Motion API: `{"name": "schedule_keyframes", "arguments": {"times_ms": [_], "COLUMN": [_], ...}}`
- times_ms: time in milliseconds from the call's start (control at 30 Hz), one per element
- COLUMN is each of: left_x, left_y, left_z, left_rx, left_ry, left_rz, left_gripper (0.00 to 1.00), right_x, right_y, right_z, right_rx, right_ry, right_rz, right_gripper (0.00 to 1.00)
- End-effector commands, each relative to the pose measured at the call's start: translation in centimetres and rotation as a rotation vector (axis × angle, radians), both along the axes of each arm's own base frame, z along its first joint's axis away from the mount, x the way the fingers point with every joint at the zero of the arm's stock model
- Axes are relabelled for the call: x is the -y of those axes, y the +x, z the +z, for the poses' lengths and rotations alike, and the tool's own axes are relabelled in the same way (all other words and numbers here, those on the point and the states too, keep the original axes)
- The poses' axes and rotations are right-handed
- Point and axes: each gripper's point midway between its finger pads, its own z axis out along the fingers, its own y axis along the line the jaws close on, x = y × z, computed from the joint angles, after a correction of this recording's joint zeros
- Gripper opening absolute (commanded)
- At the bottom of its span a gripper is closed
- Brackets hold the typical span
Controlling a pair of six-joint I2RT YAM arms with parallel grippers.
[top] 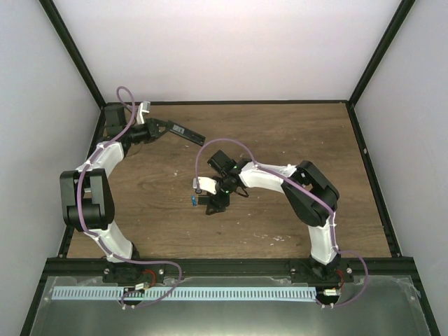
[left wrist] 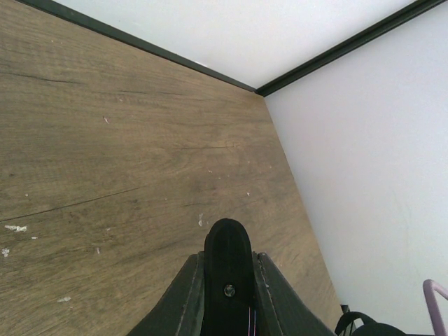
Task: Load the batteries into the remote control
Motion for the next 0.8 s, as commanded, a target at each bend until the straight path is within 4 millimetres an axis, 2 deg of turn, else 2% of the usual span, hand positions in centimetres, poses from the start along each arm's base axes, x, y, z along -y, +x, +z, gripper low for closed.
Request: {"name": "schedule_keyframes", "arguments": {"times_ms": [0,567,767], "left_x": [0.0,0.0,-0.1], "left_y": [0.2,0.1,0.1], "left_z": [0.6,0.4,0.4], "left_rx": [0.028,0.019,0.022], "left_ry": [-0.007,-0.008,-0.010], "left_rz": [-0.012,-0.018,-0.015], "left_gripper": [0.01,0.01,0.01], "right_x": [-0.9,-0.5,-0.2], "right_y": [0.3,0.8,1.5], "right_z": [-0.2,-1.9,-2.7], "right_rx": [0.005,0.009,0.017], "right_ry": [0.000,-0.036,-0.074], "right_rz": [0.016,-0.006,-0.029], "right_gripper": [0.74,0.73,0.64]}}
